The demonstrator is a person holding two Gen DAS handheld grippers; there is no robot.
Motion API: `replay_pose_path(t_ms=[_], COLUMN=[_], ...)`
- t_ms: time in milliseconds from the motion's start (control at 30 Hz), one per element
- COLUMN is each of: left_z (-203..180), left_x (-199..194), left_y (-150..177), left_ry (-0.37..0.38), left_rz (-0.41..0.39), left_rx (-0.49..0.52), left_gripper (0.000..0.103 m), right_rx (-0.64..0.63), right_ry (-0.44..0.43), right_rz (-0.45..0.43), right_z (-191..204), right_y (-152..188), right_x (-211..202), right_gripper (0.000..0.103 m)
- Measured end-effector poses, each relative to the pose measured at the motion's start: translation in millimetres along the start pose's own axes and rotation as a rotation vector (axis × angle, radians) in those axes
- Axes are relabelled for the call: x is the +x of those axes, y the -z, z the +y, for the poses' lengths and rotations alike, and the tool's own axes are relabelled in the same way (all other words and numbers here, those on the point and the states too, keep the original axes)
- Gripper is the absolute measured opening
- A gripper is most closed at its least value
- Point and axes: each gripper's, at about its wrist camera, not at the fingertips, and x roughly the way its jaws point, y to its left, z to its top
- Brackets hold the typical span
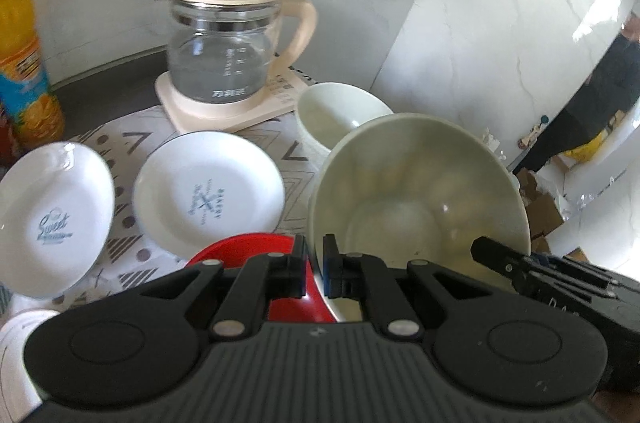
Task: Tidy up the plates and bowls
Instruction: 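Lift the large white bowl and lower it into the red-and-black bowl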
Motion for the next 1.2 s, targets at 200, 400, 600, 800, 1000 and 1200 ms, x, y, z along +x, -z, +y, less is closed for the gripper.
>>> replay_pose_path(t_ms=[200,400,600,800,1000,1200], left_z=[24,49,70,83,90,92], left_x=[-18,-17,-15,-5,2,14], left_y=[14,36,50,54,61,62], left_ry=[0.013,0.015,0.005,-0.026,-0.021,-0.039], left_rz=[-0.016,0.003,0.008,0.030,0.054,0.074], left_rx=[-0.037,-0.084,-0.177,-0.200,-0.220,-0.226], left_gripper=[0.005,0.005,0.006,0.006,0.006,0.006], right_rx=[-0.060,-0.150,-0.200,-0.213,-0.208,-0.211], right_ry=[-0.010,-0.008,-0.017,-0.020,-0.022,-0.033], right_rz=[0.033,0.098,0.128,0.169,0.196,0.231], right_z=[25,48,65,74,71,69], right_y=[9,19,24,31,37,42], right_x=[-1,7,20,35,46,56], right_gripper=[0.018,0.018,0.018,0.018,0.018,0.020])
